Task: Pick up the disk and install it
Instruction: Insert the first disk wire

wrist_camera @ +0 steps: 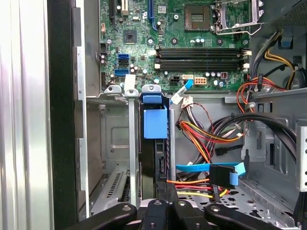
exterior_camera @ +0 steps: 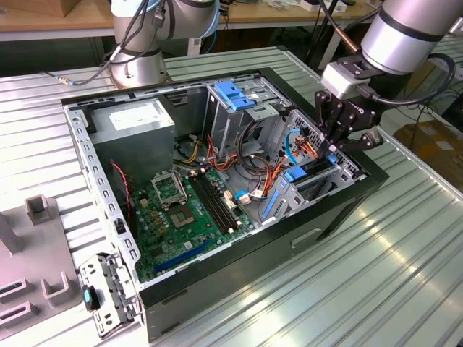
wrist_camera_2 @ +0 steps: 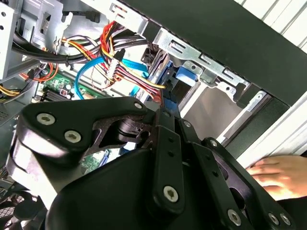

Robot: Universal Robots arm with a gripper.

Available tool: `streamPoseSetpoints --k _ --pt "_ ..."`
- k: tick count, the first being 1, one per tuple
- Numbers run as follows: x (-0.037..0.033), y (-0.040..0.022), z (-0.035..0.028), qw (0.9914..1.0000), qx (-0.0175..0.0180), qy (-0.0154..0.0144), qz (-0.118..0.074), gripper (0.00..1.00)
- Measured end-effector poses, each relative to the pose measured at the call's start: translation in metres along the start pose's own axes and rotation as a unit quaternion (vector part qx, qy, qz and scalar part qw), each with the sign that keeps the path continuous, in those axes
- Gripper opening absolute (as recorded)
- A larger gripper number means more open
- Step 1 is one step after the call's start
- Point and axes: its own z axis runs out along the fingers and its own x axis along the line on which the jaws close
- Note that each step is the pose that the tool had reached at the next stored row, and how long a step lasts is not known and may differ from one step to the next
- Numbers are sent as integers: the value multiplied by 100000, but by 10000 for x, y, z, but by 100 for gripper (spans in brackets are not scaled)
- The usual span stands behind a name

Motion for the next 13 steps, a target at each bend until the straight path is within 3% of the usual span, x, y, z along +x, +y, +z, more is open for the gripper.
streamPoseSetpoints --k 7,11,13 --pt "-4 9 -141 100000 1 -2 -4 11" --pt "-5 19 -172 100000 0 -11 6 11" --pt "-5 57 -175 100000 -1 -5 -4 11"
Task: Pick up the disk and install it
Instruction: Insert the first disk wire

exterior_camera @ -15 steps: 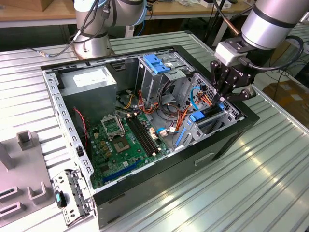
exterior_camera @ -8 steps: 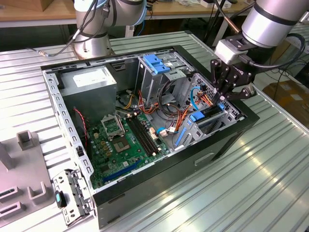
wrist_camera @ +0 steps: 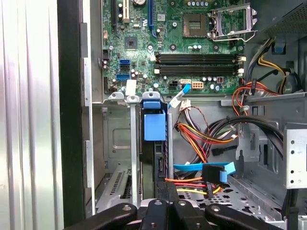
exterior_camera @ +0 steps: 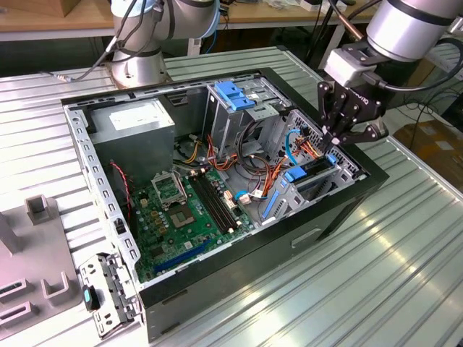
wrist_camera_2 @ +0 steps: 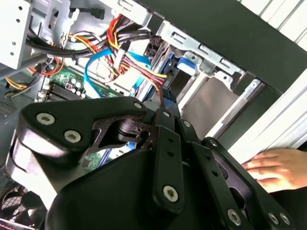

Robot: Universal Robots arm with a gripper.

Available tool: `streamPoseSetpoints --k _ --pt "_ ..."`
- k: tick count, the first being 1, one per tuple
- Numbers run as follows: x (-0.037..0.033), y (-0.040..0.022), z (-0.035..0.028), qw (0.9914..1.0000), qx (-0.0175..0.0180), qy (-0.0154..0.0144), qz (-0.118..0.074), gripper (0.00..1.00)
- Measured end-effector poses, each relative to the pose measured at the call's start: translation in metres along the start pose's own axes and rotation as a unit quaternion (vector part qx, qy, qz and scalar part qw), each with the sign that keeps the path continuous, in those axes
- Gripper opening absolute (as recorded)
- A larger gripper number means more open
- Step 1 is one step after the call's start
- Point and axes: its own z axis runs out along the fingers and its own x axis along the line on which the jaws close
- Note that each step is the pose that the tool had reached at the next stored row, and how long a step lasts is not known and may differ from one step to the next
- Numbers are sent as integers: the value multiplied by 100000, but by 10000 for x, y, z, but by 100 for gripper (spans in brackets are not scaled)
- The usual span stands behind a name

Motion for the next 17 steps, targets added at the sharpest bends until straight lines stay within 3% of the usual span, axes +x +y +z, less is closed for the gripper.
streamPoseSetpoints --k 3,9,13,17 --pt "1 33 -13 100000 1 6 2 11" --pt "-8 32 -126 100000 1 -3 2 11" --pt "-10 35 -140 100000 0 -3 6 11" --pt "-26 105 -142 100000 2 -3 2 11"
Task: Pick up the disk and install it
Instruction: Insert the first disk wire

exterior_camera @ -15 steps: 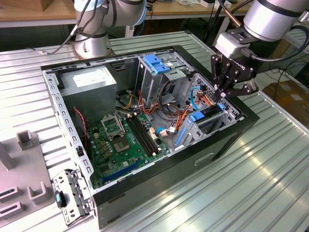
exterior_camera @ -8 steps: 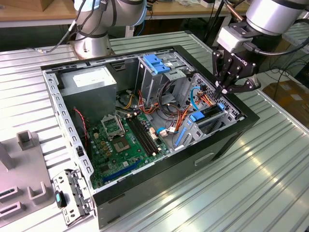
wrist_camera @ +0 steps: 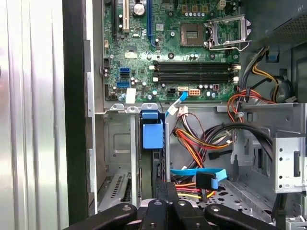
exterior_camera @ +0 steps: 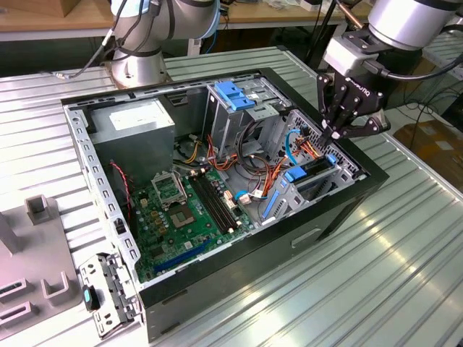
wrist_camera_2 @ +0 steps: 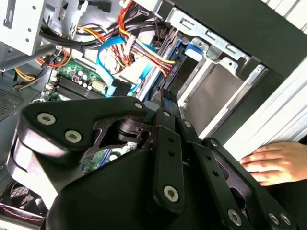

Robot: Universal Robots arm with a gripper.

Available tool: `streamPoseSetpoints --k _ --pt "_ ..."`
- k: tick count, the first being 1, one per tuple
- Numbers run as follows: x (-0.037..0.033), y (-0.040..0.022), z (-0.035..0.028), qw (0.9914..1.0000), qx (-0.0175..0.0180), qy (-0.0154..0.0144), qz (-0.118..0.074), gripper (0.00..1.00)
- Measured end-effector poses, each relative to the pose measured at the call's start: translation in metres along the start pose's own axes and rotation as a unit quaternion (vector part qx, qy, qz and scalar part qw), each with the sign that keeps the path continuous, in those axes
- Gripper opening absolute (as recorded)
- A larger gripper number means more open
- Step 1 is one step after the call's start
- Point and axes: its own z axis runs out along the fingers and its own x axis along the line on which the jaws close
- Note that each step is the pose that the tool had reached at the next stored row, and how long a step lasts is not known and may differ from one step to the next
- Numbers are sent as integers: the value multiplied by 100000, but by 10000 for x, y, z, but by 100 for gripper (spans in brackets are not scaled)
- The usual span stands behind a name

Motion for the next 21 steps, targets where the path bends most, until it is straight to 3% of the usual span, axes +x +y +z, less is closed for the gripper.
streamPoseSetpoints --k 2,8,11,16,21 --pt "-7 30 0 100000 1 -2 -1 11" --pt "-45 38 -23 100000 -2 -4 -2 11" --pt "-147 41 -35 100000 -2 48 -4 11" --pt "-250 46 -75 100000 0 116 -3 11" --pt "-365 105 -80 100000 2 271 -3 11"
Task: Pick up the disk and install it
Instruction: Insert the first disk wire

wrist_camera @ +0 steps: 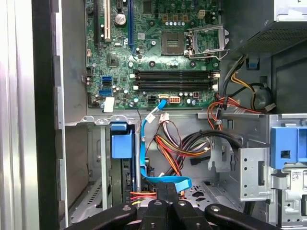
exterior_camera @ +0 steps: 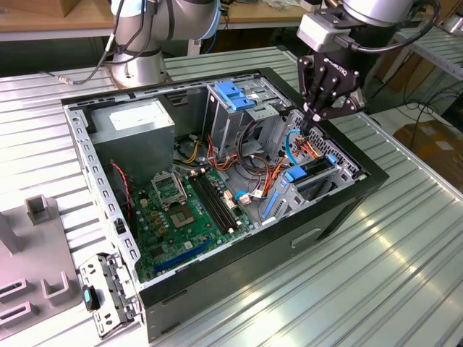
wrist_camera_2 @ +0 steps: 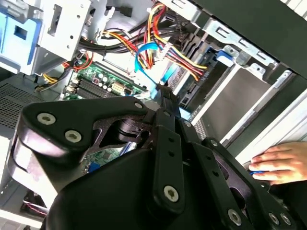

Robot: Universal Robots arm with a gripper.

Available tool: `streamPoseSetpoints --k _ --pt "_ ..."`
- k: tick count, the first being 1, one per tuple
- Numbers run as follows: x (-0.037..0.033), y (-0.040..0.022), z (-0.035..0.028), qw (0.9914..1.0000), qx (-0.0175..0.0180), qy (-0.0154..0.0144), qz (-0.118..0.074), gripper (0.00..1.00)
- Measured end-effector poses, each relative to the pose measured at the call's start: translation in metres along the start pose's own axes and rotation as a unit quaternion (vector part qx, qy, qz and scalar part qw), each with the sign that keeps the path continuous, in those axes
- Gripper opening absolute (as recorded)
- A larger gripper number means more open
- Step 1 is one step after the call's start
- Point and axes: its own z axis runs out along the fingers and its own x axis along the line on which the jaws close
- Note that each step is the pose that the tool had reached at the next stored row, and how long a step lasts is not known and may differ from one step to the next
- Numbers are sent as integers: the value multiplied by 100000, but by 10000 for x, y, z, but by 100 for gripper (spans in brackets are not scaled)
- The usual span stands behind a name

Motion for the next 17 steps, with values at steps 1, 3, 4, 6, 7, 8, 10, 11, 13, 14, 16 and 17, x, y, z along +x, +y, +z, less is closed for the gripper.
streamPoseSetpoints --k 1,3,4,6,7,8,10,11,13,14,16,17 --pt "-16 3 -1 100000 1 109 -9 11" --pt "-66 4 2 99995 21 1024 -33 11" --pt "-89 5 2 99983 36 1821 -57 11" --pt "-129 6 7 99931 76 3706 -104 11" --pt "-144 6 9 99900 88 4470 -128 11" --pt "-164 6 14 99849 110 5488 -156 17" --pt "-185 7 21 99798 120 6352 -181 24" --pt "-192 7 25 99787 127 6520 -182 24" --pt "-209 8 32 99766 131 6827 -191 24" --pt "-219 8 34 99762 133 6884 -191 24" --pt "-242 9 40 99759 136 6932 -190 24" --pt "-253 9 40 99759 136 6935 -194 24"
